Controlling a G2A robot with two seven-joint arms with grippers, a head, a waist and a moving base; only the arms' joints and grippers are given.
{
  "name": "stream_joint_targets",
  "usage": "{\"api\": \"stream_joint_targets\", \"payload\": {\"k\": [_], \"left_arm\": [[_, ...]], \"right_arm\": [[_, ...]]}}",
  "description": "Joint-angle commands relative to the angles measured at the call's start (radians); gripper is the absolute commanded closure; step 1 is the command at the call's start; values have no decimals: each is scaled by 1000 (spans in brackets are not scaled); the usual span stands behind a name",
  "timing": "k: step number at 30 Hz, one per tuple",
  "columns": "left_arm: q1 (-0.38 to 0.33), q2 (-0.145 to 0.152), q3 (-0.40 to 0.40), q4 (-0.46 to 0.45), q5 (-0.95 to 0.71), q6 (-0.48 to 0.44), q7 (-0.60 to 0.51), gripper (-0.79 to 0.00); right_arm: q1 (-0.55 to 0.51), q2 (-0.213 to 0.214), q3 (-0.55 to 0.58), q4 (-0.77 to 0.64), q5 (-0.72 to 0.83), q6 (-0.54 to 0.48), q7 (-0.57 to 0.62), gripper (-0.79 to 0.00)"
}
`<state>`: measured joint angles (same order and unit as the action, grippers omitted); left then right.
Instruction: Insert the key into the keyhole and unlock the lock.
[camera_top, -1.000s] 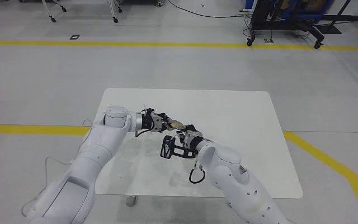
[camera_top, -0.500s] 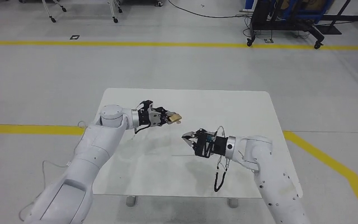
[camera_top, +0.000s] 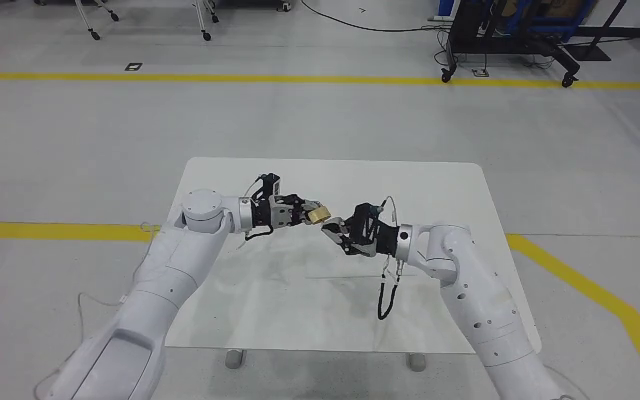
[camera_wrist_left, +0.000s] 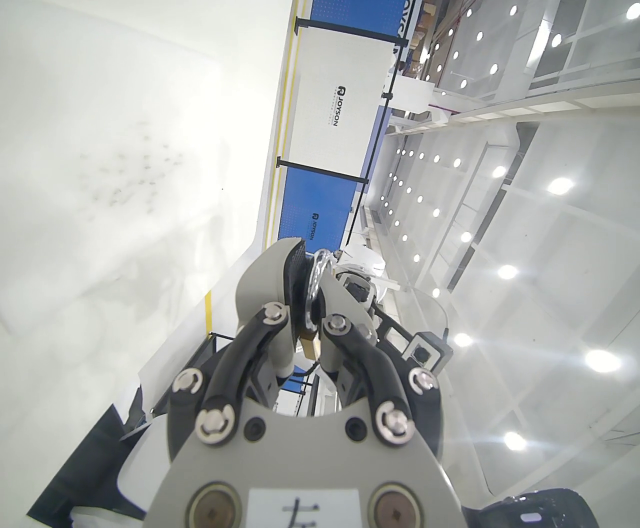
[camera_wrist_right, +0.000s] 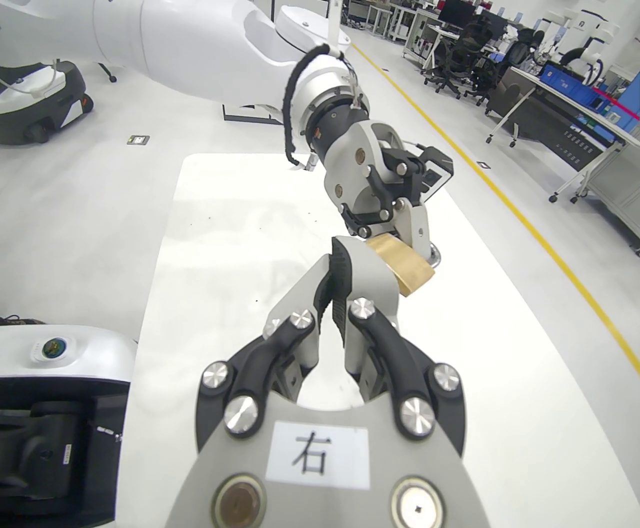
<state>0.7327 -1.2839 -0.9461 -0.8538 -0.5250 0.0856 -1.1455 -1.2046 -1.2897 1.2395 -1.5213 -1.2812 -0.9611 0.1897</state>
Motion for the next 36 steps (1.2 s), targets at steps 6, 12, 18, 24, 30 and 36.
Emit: {"api": "stream_joint_targets", "payload": {"k": [6, 12, 18, 24, 30, 36], "left_arm": [[10, 4, -10, -16, 3, 0, 3, 0], [23, 9, -28, -44, 34, -59, 61, 0], [54, 19, -54, -92, 72, -105, 147, 0], [78, 25, -80, -132, 98, -104, 237, 0], [91, 28, -92, -151, 101, -89, 248, 0], [95, 28, -90, -162, 114, -82, 248, 0]], "right_arm": [[26, 3, -19, 36, 50, 23, 31, 0], [-2, 14, -16, -34, -11, 44, 13, 0], [-109, 27, -22, -211, -264, 232, 18, -379], [-154, 23, -83, -260, -478, 483, 52, -705], [-155, 11, -166, -240, -614, 682, -22, -606], [-116, -5, -228, -187, -625, 742, -34, -422]]}}
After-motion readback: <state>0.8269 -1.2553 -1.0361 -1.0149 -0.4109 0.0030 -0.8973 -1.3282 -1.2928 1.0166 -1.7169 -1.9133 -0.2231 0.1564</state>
